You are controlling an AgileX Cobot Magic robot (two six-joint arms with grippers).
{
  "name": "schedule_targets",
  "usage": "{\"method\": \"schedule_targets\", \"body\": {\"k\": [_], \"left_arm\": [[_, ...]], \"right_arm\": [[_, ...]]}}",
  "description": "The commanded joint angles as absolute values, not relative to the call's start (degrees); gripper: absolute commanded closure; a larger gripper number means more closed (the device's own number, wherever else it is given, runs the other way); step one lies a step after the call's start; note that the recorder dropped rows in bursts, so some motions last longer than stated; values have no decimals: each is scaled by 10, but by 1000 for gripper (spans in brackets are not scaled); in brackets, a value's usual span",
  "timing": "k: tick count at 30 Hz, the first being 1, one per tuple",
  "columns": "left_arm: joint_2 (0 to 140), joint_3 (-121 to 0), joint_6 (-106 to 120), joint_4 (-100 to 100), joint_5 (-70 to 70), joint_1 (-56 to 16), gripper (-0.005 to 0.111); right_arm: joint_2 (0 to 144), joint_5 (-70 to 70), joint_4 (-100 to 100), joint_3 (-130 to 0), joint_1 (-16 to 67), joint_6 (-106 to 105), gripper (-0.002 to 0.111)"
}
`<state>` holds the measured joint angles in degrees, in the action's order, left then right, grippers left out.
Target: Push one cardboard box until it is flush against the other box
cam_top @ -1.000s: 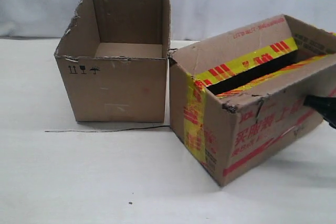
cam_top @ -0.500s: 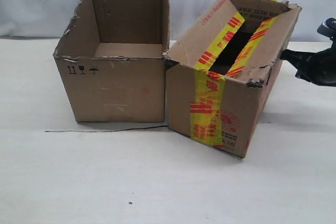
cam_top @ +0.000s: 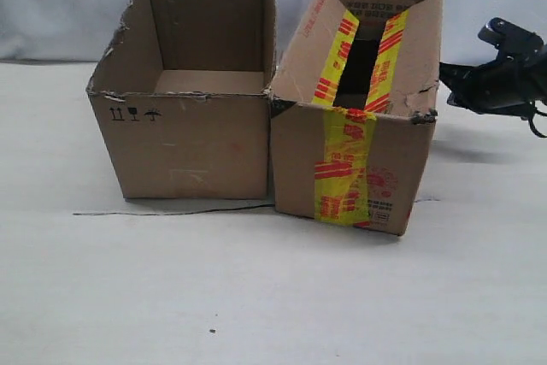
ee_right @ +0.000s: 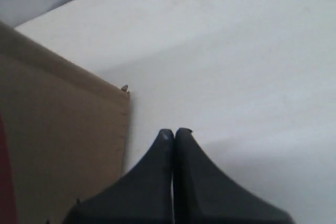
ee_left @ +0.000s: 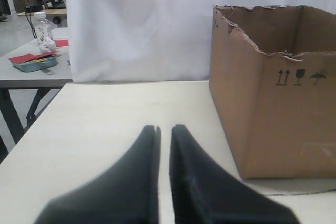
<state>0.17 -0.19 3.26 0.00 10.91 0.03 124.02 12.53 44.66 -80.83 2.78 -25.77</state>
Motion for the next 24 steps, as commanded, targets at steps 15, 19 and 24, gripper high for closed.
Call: {"method": "schedule_targets", "body": {"k": [15, 19, 24], "left_arm": [[0, 0, 32, -5, 109, 2, 107], [0, 0, 32, -5, 109, 2, 107], [0, 0, 32, -5, 109, 2, 107]], "right_arm": [[1295, 177, 439, -959, 44, -292, 109], [1239, 278, 439, -952, 16, -292, 109], [1102, 295, 405, -854, -6, -291, 109]]}}
